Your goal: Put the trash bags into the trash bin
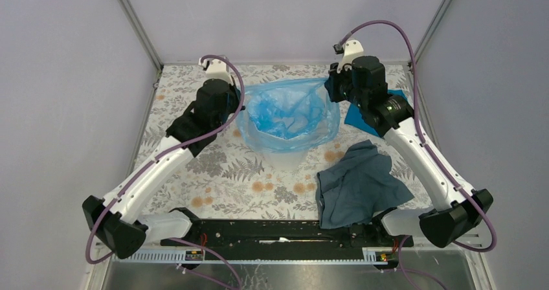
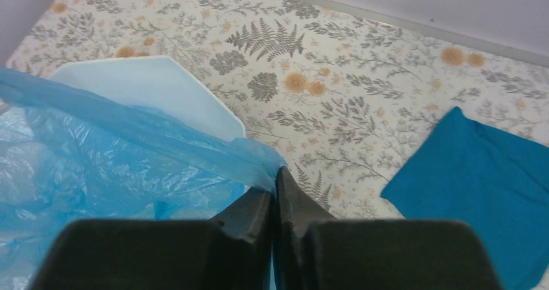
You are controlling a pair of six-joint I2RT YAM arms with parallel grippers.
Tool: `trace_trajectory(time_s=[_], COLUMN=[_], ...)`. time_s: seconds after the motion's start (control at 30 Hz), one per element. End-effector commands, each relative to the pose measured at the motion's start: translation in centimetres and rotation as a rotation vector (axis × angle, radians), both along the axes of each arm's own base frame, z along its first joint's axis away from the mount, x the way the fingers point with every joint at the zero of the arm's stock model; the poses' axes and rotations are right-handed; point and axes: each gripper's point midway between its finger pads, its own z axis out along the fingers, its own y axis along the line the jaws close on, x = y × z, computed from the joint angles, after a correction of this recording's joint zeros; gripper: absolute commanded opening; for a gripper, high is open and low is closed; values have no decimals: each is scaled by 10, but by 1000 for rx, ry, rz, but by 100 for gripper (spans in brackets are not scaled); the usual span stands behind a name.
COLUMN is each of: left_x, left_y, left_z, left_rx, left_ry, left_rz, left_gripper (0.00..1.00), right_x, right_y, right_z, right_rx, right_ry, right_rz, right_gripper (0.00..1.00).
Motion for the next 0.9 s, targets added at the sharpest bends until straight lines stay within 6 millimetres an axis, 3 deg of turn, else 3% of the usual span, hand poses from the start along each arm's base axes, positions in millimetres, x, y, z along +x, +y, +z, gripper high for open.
trace_trajectory(time_s=[0.0,0.07,0.17,0.27,0.43,0.6,0.73,0.77,0.87], left_x=[26,31,34,35,35,38,40,40,44], left_y=[5,6,2,-2,-8,-7,-6,-6,-6], left_z=[30,28,27,27,24,23,21,21,20], left_rx=[-119,-134,-152,-170,-189,-186,-179,-179,-175], left_ry=[-58,-52,-44,-40,-30,-26,-22,-22,-20], left_rz=[36,29,-6,-31,-55,-51,-48,-48,-50], left_gripper=[8,9,8,8,9,9,9,9,9], right_x=[18,17,7,0,-3,6,12,16,26], right_y=[10,12,22,28,38,39,42,41,39], right_z=[9,9,17,24,24,29,33,31,24], right_rx=[83,87,125,164,172,179,185,182,178], right_ry=[-28,-15,-8,-10,14,-7,-4,3,23], right_rz=[20,38,97,136,195,180,177,172,148], right_gripper=[28,47,54,77,88,83,91,88,59])
